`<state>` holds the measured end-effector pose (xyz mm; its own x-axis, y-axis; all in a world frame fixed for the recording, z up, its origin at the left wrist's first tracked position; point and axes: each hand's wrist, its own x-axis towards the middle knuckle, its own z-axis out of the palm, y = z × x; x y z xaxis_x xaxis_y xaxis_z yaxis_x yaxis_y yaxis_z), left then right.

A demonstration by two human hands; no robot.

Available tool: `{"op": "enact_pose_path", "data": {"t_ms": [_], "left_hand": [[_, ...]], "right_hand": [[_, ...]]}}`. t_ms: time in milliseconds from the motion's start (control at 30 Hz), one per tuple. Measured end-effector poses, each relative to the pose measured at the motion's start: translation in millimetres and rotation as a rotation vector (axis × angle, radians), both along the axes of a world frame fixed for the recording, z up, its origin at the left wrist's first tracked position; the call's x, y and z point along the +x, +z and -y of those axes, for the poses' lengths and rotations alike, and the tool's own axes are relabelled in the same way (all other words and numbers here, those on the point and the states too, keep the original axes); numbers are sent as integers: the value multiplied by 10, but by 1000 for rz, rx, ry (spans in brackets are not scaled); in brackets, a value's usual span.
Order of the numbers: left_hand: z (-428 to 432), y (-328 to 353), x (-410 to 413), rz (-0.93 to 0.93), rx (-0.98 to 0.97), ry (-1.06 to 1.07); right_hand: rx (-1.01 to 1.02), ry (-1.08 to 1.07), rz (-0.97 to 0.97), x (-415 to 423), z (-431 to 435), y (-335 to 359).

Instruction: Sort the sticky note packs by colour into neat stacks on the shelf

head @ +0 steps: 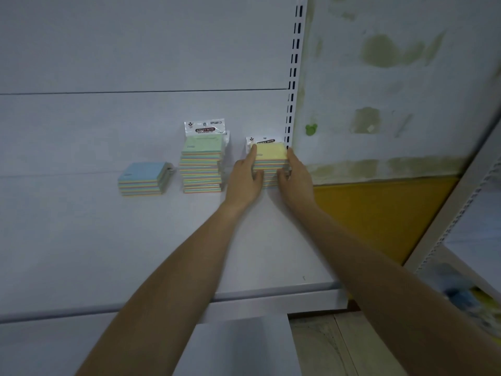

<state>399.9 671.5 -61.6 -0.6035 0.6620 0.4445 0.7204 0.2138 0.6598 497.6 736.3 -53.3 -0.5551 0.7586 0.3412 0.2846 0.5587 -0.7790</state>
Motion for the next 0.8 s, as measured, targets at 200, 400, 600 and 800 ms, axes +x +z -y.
{"op": "enact_pose_path", "data": {"t_ms": [200, 400, 600, 800], "left_hand": [[30, -27, -13, 17, -34, -48], [78, 5, 53, -4, -36, -30], [208, 85, 228, -135, -112, 78], [504, 453, 325, -324, 75, 45]], "right_hand": [[-51, 31, 30, 2, -20, -16], [-63, 19, 14, 37, 36, 22], [1, 11, -58, 49, 31, 34], [27, 41, -138, 199, 107, 165]]}}
